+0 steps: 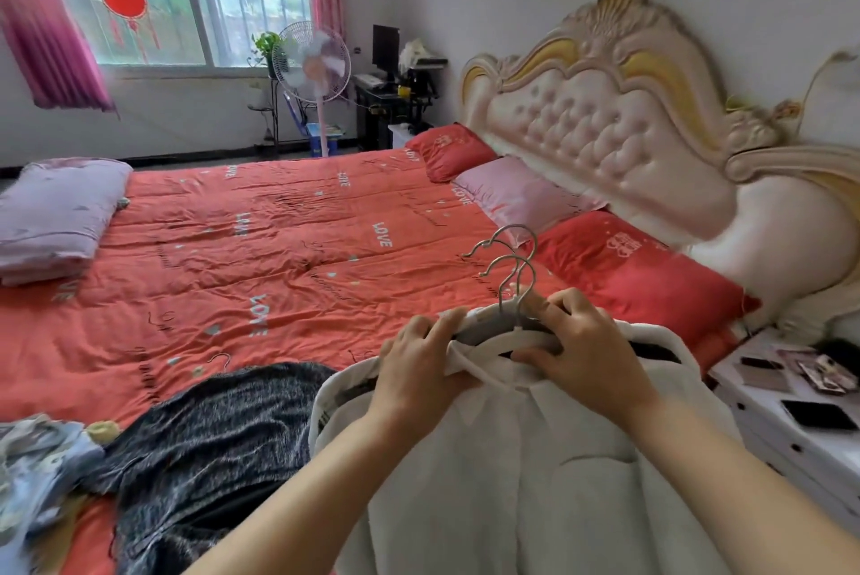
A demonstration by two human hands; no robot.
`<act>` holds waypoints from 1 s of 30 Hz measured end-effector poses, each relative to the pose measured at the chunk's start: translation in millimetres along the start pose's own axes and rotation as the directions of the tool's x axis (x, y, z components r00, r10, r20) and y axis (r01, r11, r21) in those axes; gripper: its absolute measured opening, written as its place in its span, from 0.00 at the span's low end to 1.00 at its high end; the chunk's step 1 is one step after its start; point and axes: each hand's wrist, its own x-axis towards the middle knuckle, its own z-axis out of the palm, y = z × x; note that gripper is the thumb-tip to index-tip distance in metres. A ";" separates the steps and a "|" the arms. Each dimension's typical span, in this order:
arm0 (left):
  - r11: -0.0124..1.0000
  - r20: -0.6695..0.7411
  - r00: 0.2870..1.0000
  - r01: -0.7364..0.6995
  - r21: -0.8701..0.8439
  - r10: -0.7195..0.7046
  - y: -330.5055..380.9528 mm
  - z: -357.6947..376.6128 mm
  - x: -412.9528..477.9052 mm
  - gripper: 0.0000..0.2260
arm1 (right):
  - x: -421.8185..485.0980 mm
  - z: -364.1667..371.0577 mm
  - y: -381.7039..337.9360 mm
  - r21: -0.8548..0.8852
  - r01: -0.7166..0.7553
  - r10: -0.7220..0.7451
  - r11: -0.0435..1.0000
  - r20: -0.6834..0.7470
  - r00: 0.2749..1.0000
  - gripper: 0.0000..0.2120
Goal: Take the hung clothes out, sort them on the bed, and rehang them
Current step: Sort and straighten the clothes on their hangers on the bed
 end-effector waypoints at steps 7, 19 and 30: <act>0.998 0.044 0.998 0.048 0.051 -0.050 -68.1 23.0 76.2 0.31 | 62.3 79.2 31.0 0.116 -0.105 0.091 0.988 0.121 0.988 0.26; 0.985 0.042 0.985 0.170 0.013 -0.170 -189.5 69.3 217.6 0.31 | 196.1 225.6 99.1 0.110 -0.114 0.077 0.987 0.293 0.953 0.29; 0.916 0.134 0.911 0.368 0.159 -0.389 -294.7 150.2 293.3 0.33 | 246.8 389.7 169.8 0.208 -0.151 0.028 0.966 0.501 0.865 0.27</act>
